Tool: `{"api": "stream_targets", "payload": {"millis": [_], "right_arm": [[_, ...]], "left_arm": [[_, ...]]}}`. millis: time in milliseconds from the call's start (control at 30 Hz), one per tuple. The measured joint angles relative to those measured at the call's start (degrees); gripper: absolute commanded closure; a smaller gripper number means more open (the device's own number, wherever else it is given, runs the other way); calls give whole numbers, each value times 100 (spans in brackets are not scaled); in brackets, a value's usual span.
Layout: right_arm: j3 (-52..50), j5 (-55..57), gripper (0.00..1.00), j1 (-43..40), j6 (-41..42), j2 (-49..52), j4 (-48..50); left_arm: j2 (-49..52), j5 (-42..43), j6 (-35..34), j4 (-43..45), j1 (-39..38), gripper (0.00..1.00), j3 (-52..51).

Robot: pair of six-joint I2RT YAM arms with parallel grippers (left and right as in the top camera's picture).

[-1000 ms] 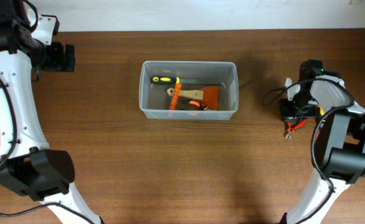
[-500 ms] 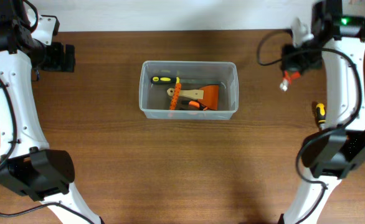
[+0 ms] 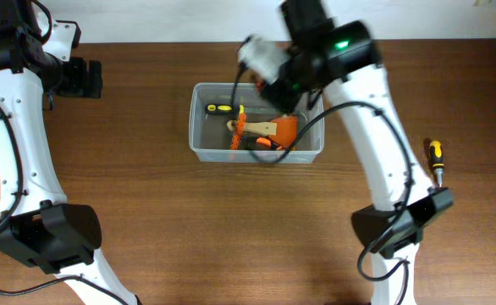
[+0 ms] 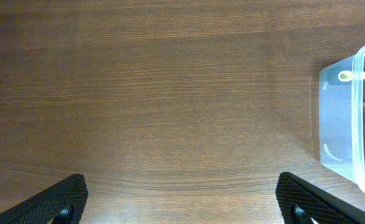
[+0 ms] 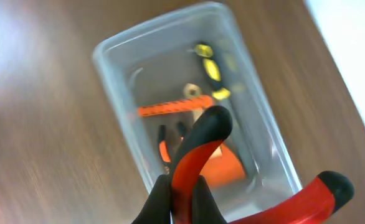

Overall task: Pack container
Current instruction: 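Carry the red cutters with right gripper over the container, then lower the cutters into the container's left side and release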

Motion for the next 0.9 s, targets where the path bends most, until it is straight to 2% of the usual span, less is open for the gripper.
{"api": "stream_targets", "payload": {"millis": [267, 400, 700, 800, 900], "right_arm": [[-619, -33, 96, 400, -2428, 531, 138], [-763, -35, 96, 422, -3095, 960, 354], [-785, -382, 96, 422, -3517, 1440, 798], [-785, -693, 89, 422, -3547, 1530, 841], [-785, -903, 78, 431, -3576, 1582, 848]], "left_arm": [[0, 0, 0, 0, 0, 1, 0], [0, 0, 0, 0, 0, 1, 0], [0, 2, 0, 0, 0, 1, 0], [0, 2, 0, 0, 0, 1, 0], [0, 2, 0, 0, 0, 1, 0]]}}
